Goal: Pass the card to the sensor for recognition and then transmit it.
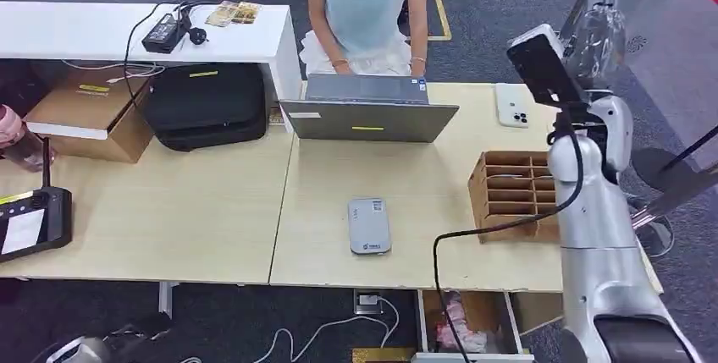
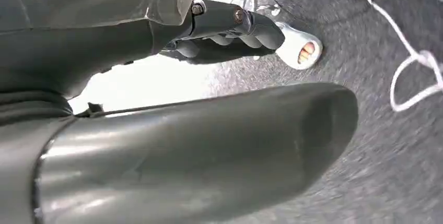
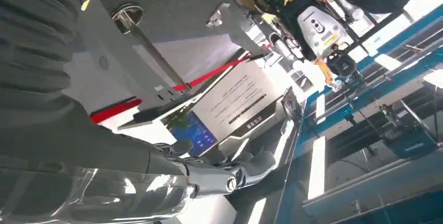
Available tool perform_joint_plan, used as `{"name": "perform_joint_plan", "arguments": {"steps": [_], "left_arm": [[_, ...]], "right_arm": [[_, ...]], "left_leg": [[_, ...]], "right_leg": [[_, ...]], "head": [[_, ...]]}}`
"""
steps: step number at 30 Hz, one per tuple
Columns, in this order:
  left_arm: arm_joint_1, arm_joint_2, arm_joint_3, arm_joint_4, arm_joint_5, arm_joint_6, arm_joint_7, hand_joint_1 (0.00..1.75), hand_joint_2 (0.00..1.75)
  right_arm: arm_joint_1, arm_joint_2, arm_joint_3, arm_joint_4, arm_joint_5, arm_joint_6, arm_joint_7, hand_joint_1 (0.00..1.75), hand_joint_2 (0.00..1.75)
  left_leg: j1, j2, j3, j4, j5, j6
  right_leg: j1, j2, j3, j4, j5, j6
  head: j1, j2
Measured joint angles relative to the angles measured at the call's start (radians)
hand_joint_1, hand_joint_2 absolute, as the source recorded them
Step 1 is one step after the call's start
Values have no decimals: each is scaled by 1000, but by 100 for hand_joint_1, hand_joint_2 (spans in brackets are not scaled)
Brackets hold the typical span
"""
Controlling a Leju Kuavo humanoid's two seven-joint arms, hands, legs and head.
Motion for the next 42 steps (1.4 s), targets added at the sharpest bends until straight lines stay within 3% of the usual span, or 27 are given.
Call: {"name": "perform_joint_plan", "arguments": {"steps": [14, 24, 29, 34, 42], "left_arm": [[24, -48, -64, 1, -54, -103, -51, 0, 0], [66, -74, -114, 1, -64, -156, -184, 0, 0], [87, -85, -138, 1, -67, -164, -195, 0, 0], [106, -87, -153, 1, -68, -163, -206, 0, 0], [132, -75, -154, 1, -67, -173, -211, 0, 0]], "right_arm": [[-52, 25, 1, 59, 8, -3, 3, 0, 175], [-62, 26, 1, 93, 34, -19, 17, 0, 175], [-51, 21, 0, 102, 47, -32, 21, 0, 175], [-12, -15, -14, 95, 54, -24, 37, 0, 175], [16, -111, -55, 86, 99, 89, 71, 0, 175]], "left_leg": [[0, 0, 0, 0, 0, 0], [0, 0, 0, 0, 0, 0], [0, 0, 0, 0, 0, 0], [0, 0, 0, 0, 0, 0], [0, 0, -1, 0, 0, 0]], "right_leg": [[0, -1, 0, 0, 0, 0], [0, 0, 0, 0, 0, 0], [0, 0, -1, -1, 0, 0], [0, -1, -1, -1, 0, 0], [0, -1, -1, -1, 0, 0]], "head": [[0, 0], [0, 0], [0, 0], [0, 0], [0, 0]]}}
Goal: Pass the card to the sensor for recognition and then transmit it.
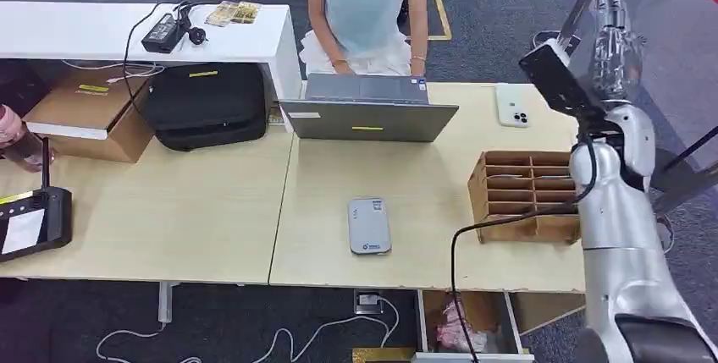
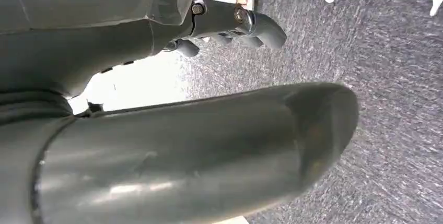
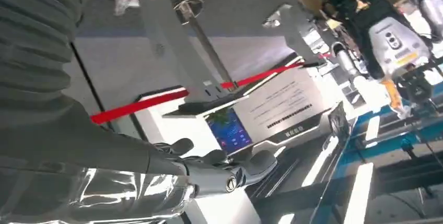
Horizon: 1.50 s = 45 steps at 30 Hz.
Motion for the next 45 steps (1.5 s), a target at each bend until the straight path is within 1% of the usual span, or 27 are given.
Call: {"name": "perform_joint_plan", "arguments": {"steps": [5, 8, 13, 16, 22, 24, 29, 32, 36, 41, 45], "left_arm": [[22, 5, 0, 0, 0, 10, -3, 0, 0], [27, 5, 0, 0, 0, 11, -3, 0, 0], [33, 5, 2, 0, 2, 11, 0, 0, 0], [36, 5, 4, 0, 1, 16, -3, 0, 0], [40, 5, 12, 0, 2, 26, -11, 0, 0], [46, 8, 16, 0, 2, 27, -16, 0, 0], [59, 14, 24, 0, 2, 32, -22, 0, 0], [66, 17, 28, 0, 2, 33, -28, 0, 0], [66, 19, 42, 0, 3, 26, -28, 0, 0], [68, 20, 53, 0, 4, 26, -28, 0, 0], [78, 23, 67, 0, 6, 27, -37, 0, 0]], "right_arm": [[28, -66, -26, -2, 29, 16, 13, 0, 175], [69, -98, -50, -23, 42, 28, 41, 0, 175], [172, -145, -104, -73, 83, 71, 95, 0, 175], [250, -159, -140, -117, 72, 74, 96, 0, 175], [373, -170, -214, -201, 37, 79, 89, 0, 175], [415, -174, -241, -225, 30, 94, 90, 0, 175], [501, -189, -281, -286, 13, 143, 98, 0, 175], [540, -189, -298, -315, -38, 169, 84, 0, 175], [589, -181, -300, -341, -38, 178, 83, 0, 175], [635, -161, -291, -351, -3, 184, 96, 0, 175], [654, -147, -257, -352, 30, 200, 104, 0, 175]], "left_leg": [[0, -1, 0, 0, 0, 0], [0, -1, 0, 0, 0, 0], [0, -2, -1, 0, 0, 0], [0, -2, -1, 0, 0, 0], [0, -2, -2, 0, 0, 0], [0, -2, -2, 0, 0, 0], [0, -1, -2, 0, -1, 0], [0, -1, -2, 0, -1, 0], [0, -1, -2, -1, 0, 0], [0, -1, -2, -1, 0, 0], [0, -1, -2, -1, 0, 0]], "right_leg": [[0, -1, 0, 0, 0, 0], [0, -1, 0, 0, 0, 0], [0, -2, 0, -1, 0, 0], [0, -2, -1, -1, 0, 0], [0, -3, -1, -1, -1, 1], [0, -2, -1, -1, -1, 1], [0, -2, -1, -1, -1, 1], [0, -2, -1, -1, -1, 1], [0, -2, -1, 0, -1, 1], [0, -2, -1, 0, -1, 1], [0, -1, -1, 0, -1, 1]], "head": [[0, 0], [0, 0], [0, 0], [-1, 0], [0, 0], [-1, 0], [0, 0], [-1, 0], [-1, 0], [-1, 0], [0, 0]]}}
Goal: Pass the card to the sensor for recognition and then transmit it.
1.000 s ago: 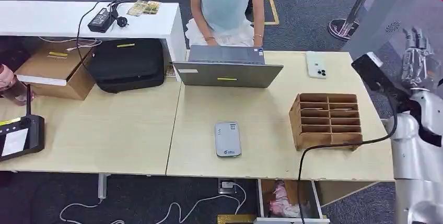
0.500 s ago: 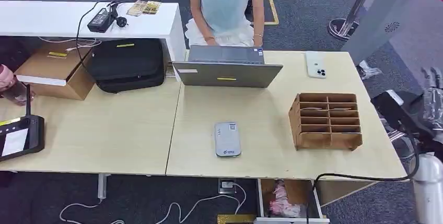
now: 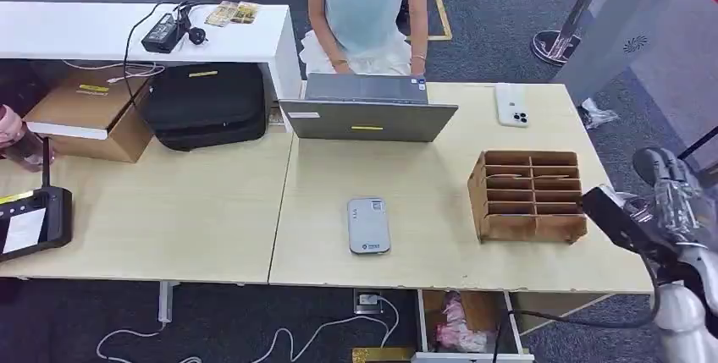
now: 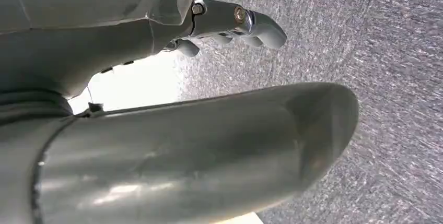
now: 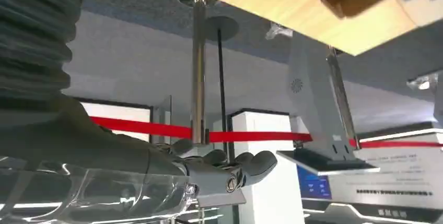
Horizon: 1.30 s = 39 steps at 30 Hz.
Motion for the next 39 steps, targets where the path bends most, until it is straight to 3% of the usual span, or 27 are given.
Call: {"name": "perform_joint_plan", "arguments": {"steps": [19, 39], "left_arm": [[33, 8, 31, 0, 1, 10, -18, 0, 0], [44, 12, 51, 0, 1, 16, -19, 0, 0]], "right_arm": [[-15, 88, 132, 44, 89, -13, 33, 0, 175], [-53, 125, 157, 113, 148, -17, 71, 0, 175]], "left_leg": [[0, 0, 0, 0, 0, 0], [0, 0, 0, 0, 0, 0]], "right_leg": [[0, 0, 0, 0, 0, 0], [0, 0, 0, 0, 0, 0]], "head": [[0, 0], [0, 0]]}}
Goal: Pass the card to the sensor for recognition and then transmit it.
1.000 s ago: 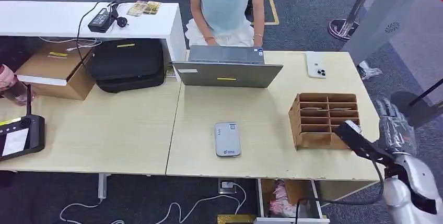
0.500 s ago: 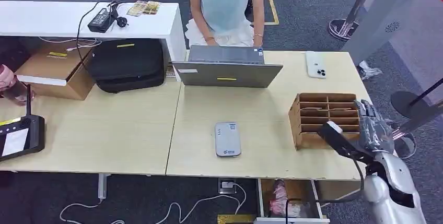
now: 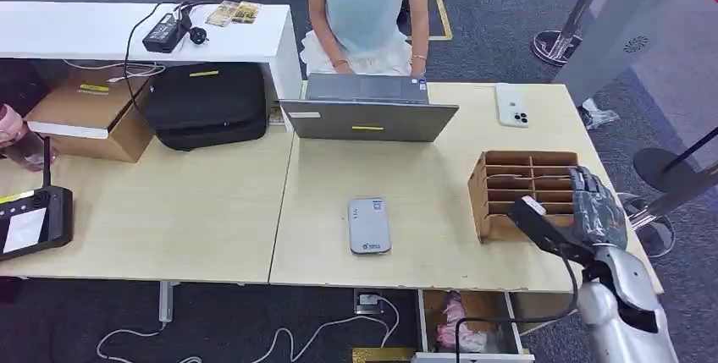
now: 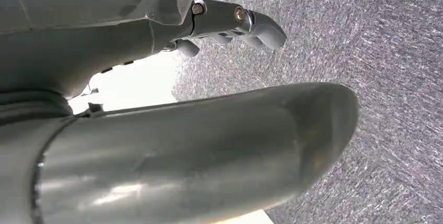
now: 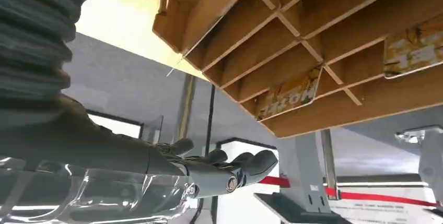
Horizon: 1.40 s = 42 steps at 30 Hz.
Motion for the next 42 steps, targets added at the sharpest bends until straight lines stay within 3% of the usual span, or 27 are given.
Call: {"name": "perform_joint_plan", "arguments": {"steps": [8, 27, 42], "left_arm": [[10, 3, 0, 0, -2, 4, -16, 0, 0], [14, 10, 3, 0, -4, 2, -36, 0, 0], [27, 12, 16, 0, -4, 9, -43, 0, 0]], "right_arm": [[6, 0, -20, 8, 13, -5, 0, 0, 175], [20, 26, -4, 39, 47, -73, -88, 0, 175], [14, 43, 6, 49, 61, -75, -95, 0, 175]], "left_leg": [[0, 0, 0, 0, 0, 0], [0, 0, 0, 0, 0, 0], [0, 0, 0, 0, 0, 0]], "right_leg": [[0, 0, 0, 0, 0, 0], [0, 0, 0, 0, 0, 0], [0, 0, 0, 0, 0, 0]], "head": [[0, 0], [0, 0], [0, 0]]}}
